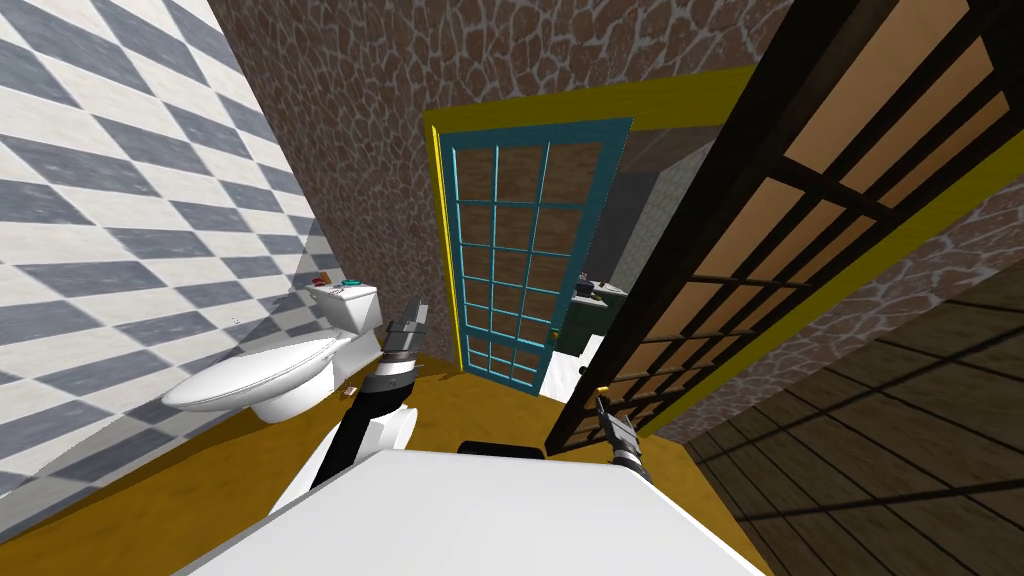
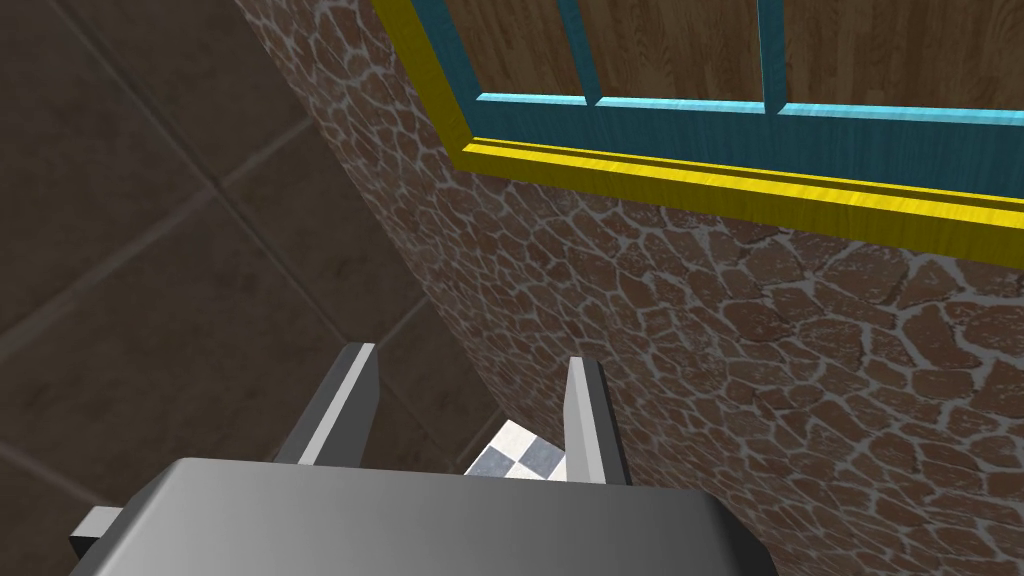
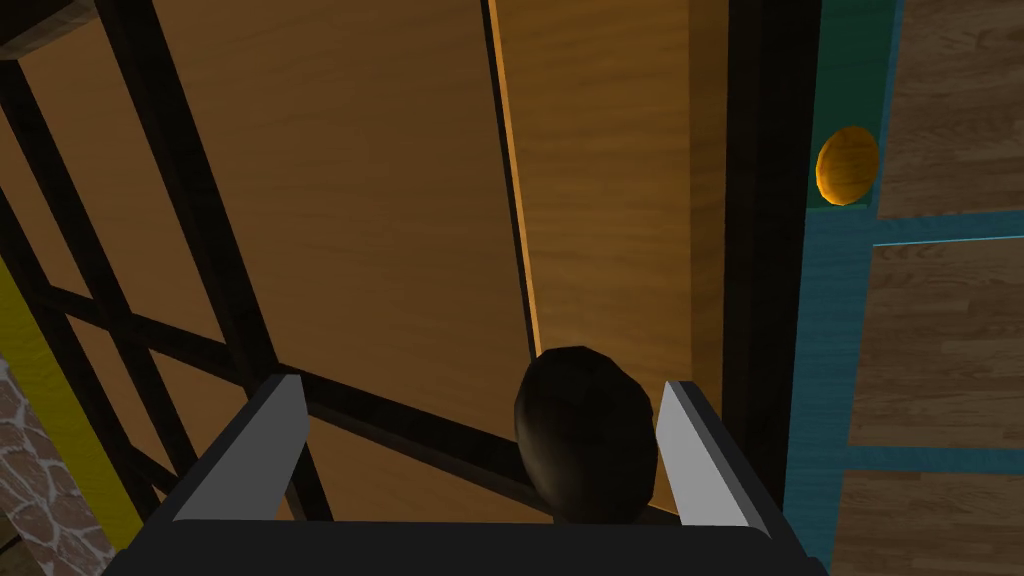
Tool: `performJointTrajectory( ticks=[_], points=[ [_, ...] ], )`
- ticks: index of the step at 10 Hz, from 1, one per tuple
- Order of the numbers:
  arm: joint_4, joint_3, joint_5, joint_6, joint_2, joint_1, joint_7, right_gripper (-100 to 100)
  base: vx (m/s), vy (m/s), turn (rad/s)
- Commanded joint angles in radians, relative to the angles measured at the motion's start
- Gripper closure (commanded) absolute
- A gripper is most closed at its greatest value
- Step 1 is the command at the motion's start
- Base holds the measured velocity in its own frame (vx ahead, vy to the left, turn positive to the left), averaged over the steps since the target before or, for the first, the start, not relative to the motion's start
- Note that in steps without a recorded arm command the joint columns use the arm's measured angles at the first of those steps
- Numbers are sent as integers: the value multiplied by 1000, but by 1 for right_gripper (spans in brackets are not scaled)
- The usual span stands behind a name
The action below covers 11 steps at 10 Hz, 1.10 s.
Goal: Pull the door open
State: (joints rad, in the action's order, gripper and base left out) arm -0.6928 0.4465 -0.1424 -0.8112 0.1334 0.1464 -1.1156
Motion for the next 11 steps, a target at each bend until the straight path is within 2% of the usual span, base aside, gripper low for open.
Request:
performJointTrajectory(
  ticks=[1, 5, 6, 11],
  points=[
    [39, 17, 7, 13, 18, 1, -3, 100, 5, -1, 2],
    [39, 17, 7, 6, 18, 1, -3, 100, 0, -3, 0],
    [30, -4, 11, -24, 6, -13, 34, 100, -38, 6, 65],
    [29, -27, 34, -26, 12, -18, 136, 100, -44, -19, 52]
  ],
)
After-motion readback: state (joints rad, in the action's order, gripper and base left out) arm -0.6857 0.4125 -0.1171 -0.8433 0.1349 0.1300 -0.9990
